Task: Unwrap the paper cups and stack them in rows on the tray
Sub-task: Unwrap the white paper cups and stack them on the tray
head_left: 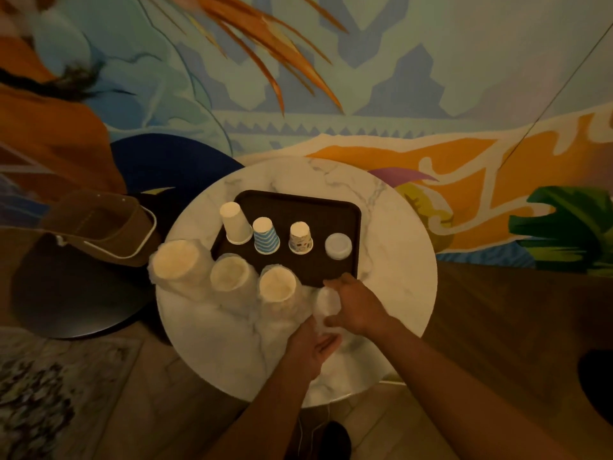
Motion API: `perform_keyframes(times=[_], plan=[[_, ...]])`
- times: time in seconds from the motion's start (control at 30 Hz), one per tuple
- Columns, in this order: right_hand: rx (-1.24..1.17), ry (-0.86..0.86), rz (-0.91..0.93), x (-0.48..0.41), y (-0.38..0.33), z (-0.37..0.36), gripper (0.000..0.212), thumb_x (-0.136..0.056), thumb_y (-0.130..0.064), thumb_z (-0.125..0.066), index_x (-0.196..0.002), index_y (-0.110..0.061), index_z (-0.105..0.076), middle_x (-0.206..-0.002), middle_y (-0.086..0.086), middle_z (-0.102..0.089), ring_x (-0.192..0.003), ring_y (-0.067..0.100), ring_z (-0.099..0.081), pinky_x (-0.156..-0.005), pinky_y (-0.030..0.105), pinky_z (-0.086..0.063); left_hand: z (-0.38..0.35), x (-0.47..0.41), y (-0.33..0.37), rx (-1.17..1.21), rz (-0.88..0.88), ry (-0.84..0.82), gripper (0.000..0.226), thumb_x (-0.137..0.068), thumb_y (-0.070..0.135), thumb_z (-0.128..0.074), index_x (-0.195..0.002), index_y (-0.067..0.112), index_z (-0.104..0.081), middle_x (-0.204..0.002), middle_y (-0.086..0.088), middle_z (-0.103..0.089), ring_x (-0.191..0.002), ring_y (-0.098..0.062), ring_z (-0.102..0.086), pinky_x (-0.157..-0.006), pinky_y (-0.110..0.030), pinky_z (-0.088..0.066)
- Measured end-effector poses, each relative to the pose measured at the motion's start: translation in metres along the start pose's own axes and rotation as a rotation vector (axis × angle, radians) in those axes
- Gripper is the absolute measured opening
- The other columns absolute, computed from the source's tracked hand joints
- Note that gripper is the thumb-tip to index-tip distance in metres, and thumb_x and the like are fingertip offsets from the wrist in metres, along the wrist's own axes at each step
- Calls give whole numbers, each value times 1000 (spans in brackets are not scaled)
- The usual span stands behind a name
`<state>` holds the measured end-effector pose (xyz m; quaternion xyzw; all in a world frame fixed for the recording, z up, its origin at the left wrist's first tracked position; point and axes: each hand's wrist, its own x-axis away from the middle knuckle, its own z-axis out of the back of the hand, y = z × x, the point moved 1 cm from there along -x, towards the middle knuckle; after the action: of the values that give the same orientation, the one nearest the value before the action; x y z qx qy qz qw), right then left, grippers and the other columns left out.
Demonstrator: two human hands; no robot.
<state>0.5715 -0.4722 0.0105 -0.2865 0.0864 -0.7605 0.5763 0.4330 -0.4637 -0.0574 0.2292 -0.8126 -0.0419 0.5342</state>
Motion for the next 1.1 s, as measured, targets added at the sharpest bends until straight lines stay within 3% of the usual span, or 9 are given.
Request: perform_keyframes(times=[0.07,0.13,0.33,0.47,0.63,0.83,1.0,1.1], plan=[[11,-4,-5,1,-1,0,100,-69,-45,-90,-154,-27,-40,-147,5,-42,-133,26,-47,-107,35,-43,4,5,0,-13,9,17,41,-99,17,-63,-133,-3,-51,-117,-25,-58,-109,-42,-60,-75,-52,-61],[16,-14,-16,1,-1,2,106,-66,-49,-91,-156,-28,-38,-151,5,-40,-137,27,-43,-110,38,-42,11,11,0,-78,-2,47,36,-97,13,-64,-127,-4,-52,-114,-24,-56,-107,-42,-61,-80,-52,-59],[93,1,10,2,-18,14,116,-60,-63,-89,-157,-31,-34,-153,4,-41,-140,30,-39,-114,45,-38,40,24,12,-193,-79,142,18,-101,12,-57,-112,-2,-61,-111,-24,-63,-99,-37,-67,-74,-43,-57],[39,14,48,0,-41,24,116,-60,-58,-91,-157,-31,-34,-154,4,-41,-141,27,-38,-116,44,-37,55,39,28,-228,-157,149,12,-103,5,-51,-97,-2,-58,-85,-14,-66,-81,-28,-64,-75,-39,-54],[-18,4,119,-2,-77,40,124,-55,-63,-92,-158,-29,-30,-160,3,-36,-146,26,-34,-118,43,-34,75,51,52,-232,-308,279,2,-96,5,-65,-97,4,-66,-100,-17,-69,-82,-29,-66,-70,-38,-54],[-45,66,222,-10,-140,49,108,-66,-65,-85,-155,-30,-35,-160,0,-37,-146,22,-34,-116,40,-36,115,58,94,-238,-456,398,40,-89,2,-69,-128,8,-58,-102,-19,-69,-87,-30,-67,-68,-38,-55],[-100,137,339,-27,-198,35,69,-85,-44,-79,-146,-35,-49,-149,-5,-50,-138,16,-44,-113,36,-38,142,80,155,-454,-635,498,60,-82,8,-80,-132,20,-49,-125,-10,-63,-111,-30,-62,-92,-41,-51],[-113,162,370,-37,-230,21,54,-91,-39,-74,-141,-35,-55,-142,-7,-56,-130,13,-50,-107,30,-41,140,103,200,-563,-753,520,78,-79,9,-85,-145,18,-44,-135,-3,-55,-122,-26,-57,-93,-38,-49]])
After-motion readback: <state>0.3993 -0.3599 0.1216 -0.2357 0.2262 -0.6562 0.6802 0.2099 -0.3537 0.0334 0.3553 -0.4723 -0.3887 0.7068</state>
